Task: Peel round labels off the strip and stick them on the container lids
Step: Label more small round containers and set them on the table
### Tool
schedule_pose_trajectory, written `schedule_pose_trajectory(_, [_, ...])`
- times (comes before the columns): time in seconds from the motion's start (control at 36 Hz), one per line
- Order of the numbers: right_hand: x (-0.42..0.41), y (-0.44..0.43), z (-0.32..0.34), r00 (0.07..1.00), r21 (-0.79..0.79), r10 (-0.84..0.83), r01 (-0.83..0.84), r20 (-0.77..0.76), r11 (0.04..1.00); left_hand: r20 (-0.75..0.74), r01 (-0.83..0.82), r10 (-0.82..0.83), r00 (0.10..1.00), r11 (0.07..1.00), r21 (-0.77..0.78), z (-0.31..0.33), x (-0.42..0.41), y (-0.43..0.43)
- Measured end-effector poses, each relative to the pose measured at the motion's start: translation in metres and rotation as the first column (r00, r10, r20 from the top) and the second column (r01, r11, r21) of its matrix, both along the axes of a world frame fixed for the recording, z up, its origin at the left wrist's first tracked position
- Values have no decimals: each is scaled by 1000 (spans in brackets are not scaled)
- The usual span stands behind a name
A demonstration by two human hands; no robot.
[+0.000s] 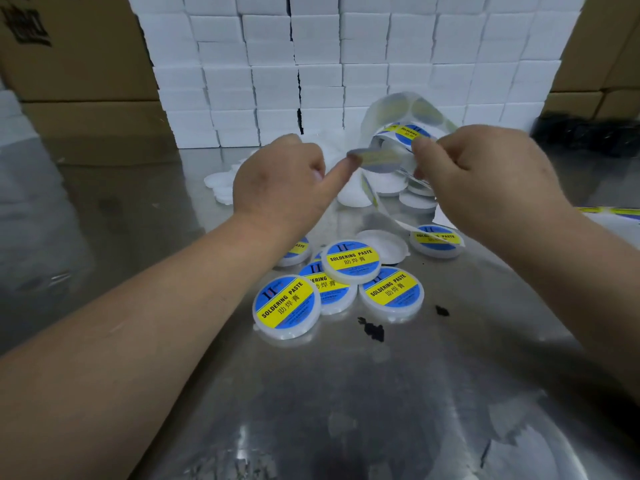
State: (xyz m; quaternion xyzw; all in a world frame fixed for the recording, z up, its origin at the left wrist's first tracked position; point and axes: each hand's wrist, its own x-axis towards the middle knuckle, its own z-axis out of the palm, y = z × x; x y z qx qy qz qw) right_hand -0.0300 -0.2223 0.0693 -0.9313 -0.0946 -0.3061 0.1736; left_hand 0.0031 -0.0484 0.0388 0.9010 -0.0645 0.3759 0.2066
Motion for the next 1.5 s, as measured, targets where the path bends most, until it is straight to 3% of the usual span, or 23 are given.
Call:
schedule_pose_trajectory(0.19, [-1, 2, -4, 990, 239, 87, -60, -106, 969, 155, 96, -107, 982, 992, 76, -2, -3, -1])
schedule_pose_trajectory(0.31, [1, 3, -7, 984, 272, 124, -86, -127, 958, 180, 111, -122, 976, 991, 73, -2, -5, 0])
schedule_pose_trajectory(0.42, [8, -1, -9, 974, 405, 193, -130, -120, 905, 195, 127, -135, 971, 990, 53, -1, -6, 1])
schedule_pose_trajectory(0.89, [14, 1, -13, 929, 649, 368, -302, 37, 698, 146, 81, -82, 986, 997, 16, -3, 2, -1])
schedule_pose_trajectory(1.0, [13, 1, -10, 924, 696, 361, -339, 122, 633, 13, 19, -18, 1000, 996, -91, -3, 6, -3])
schedule_pose_trajectory(1.08, [15, 0, -10, 920, 705, 371, -348, 128, 619, -29, 66, -72, 997, 984, -167, -4, 5, -2])
schedule_pose_trajectory(1.25, [16, 2, -14, 904, 683, 417, -363, 94, 634, -99, 203, -263, 960, 894, -400, -4, 6, -2])
schedule_pose_trajectory(1.39, [16, 3, -16, 887, 651, 459, -378, 51, 658, -95, 325, -504, 859, 679, -658, -3, 5, -10])
schedule_pose_trajectory(1.5, [15, 4, -18, 887, 599, 461, -379, 19, 705, -51, 371, -637, 769, 509, -777, 1, 2, -13])
